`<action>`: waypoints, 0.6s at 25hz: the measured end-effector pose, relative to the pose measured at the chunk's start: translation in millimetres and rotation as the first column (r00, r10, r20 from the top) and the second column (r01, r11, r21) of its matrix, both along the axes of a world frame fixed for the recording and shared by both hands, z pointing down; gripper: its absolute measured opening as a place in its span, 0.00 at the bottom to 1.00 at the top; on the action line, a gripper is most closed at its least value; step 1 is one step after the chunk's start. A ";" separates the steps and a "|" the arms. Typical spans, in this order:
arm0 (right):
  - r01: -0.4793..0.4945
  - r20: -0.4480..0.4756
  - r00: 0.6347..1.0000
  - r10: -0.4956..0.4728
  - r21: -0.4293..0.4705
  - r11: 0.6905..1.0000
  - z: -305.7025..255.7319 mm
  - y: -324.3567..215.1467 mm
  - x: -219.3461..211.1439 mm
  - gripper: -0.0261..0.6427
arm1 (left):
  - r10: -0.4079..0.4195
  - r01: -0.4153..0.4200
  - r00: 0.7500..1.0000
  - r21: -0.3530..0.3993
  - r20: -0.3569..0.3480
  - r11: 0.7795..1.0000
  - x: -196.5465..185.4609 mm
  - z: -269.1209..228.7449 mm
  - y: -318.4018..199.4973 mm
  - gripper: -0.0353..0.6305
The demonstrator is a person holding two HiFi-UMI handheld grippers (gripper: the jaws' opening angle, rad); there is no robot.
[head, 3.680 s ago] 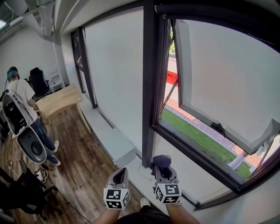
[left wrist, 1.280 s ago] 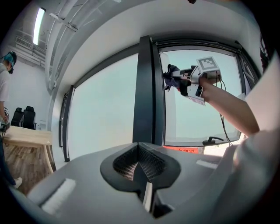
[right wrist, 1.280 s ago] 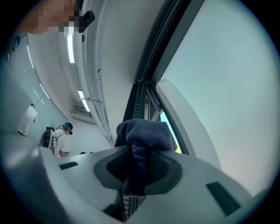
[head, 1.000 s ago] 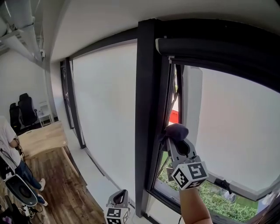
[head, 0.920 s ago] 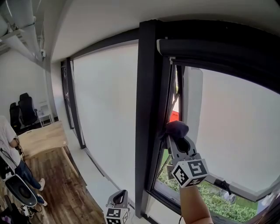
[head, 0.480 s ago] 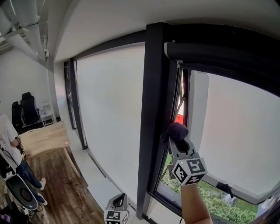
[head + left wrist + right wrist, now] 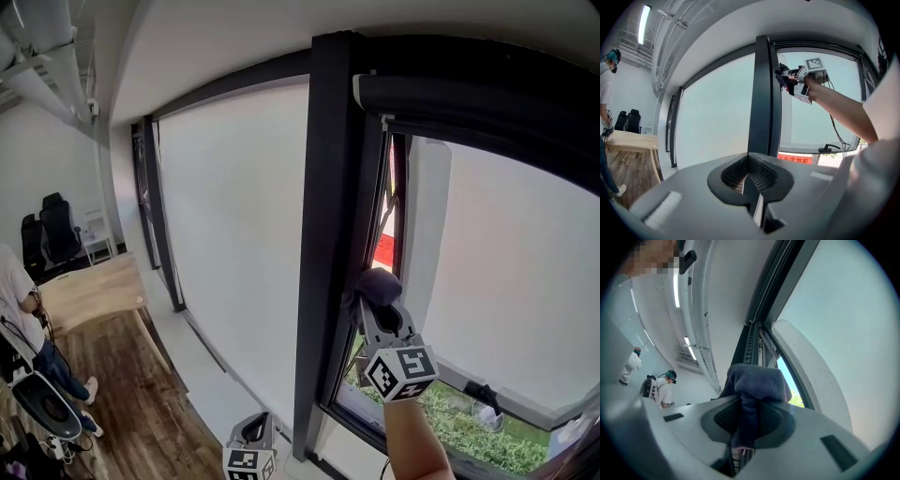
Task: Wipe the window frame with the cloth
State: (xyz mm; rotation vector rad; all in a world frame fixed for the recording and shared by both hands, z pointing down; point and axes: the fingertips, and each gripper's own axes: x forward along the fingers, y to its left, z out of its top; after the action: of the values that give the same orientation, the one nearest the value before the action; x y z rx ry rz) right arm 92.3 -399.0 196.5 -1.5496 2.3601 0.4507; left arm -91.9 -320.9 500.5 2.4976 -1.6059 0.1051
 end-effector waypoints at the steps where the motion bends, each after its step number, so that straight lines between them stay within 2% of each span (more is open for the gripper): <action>1: 0.003 0.006 1.000 -0.003 -0.001 1.000 3.0 -0.2 -0.2 0.14 | 0.003 -0.003 1.000 -0.002 0.000 1.000 0.3 0.6 0.6 0.06; 15: 0.030 0.023 0.999 -0.028 -0.063 0.998 25.1 -2.6 0.9 0.14 | -0.025 0.025 1.000 -0.017 0.008 1.000 -12.0 24.4 11.4 0.06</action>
State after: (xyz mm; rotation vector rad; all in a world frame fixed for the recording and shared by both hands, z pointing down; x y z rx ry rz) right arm 93.2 -401.6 221.5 -1.5375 2.3989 0.3540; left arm -103.8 -309.5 524.9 2.4661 -1.6314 0.1247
